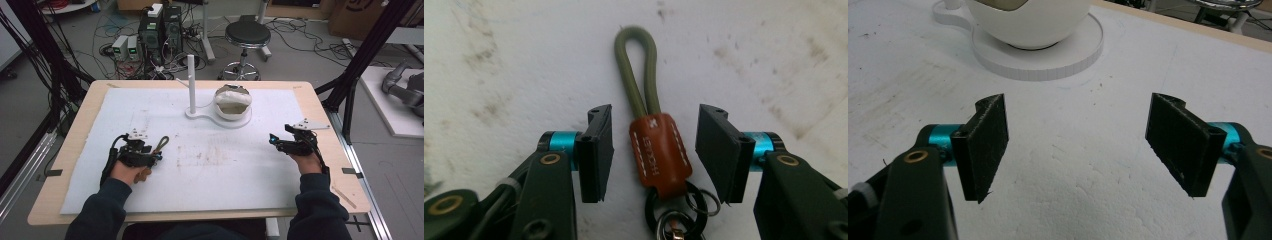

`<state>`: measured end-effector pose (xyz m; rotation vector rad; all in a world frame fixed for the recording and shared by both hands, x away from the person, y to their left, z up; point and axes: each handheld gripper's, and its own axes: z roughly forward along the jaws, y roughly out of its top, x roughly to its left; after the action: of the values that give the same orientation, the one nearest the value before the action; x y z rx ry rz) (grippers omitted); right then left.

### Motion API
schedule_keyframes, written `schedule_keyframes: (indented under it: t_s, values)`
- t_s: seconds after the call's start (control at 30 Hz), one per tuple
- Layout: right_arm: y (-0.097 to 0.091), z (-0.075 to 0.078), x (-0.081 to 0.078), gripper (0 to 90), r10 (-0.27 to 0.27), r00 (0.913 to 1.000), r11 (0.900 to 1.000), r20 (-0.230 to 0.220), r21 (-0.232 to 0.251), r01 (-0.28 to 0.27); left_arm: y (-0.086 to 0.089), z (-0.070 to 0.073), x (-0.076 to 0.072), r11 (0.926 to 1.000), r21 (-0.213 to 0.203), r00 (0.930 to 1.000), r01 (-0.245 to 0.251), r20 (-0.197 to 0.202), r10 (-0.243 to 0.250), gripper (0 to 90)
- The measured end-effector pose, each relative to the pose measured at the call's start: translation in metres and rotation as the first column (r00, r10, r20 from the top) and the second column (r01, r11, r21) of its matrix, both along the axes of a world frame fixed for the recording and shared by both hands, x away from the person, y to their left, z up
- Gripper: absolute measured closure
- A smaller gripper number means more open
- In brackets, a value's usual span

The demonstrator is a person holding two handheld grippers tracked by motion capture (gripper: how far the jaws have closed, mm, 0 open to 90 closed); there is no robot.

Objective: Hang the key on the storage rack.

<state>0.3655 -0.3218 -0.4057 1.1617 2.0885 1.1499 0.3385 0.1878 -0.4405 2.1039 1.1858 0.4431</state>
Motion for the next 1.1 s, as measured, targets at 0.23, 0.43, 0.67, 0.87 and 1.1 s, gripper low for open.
schedule_keyframes:
  t_s: [0.23,0.43,0.67,0.87,1.1]
  values:
    - [0.0,0.0,0.0,25.4,0.002,1.0,1.0,0.002,0.001,-0.002,-0.005,0.004,0.0,0.9988,0.041,0.9997,0.025,-0.002,-0.025,69.1]
    - [-0.001,0.0,0.0,25.4,-0.002,1.0,1.0,0.0,0.006,0.002,0.006,0.008,0.004,0.9947,-0.103,0.9996,0.007,0.029,-0.004,70.2]
    - [-0.003,0.0,0.0,25.4,-0.011,0.9999,0.9999,0.005,0.013,0.011,0.017,0.026,0.001,0.9596,-0.281,0.9871,0.015,0.157,0.031,70.2]
    - [-0.006,0.001,0.0,25.4,-0.019,0.9998,0.9995,0.009,0.025,0.018,0.018,0.045,0.004,0.9293,-0.364,0.9687,0.061,0.246,0.033,70.3]
    - [-0.007,0.001,0.0,25.4,-0.022,0.9997,0.9993,0.009,0.029,0.022,-0.001,0.075,0.014,0.8926,-0.433,0.9508,0.126,0.31,0.016,70.4]
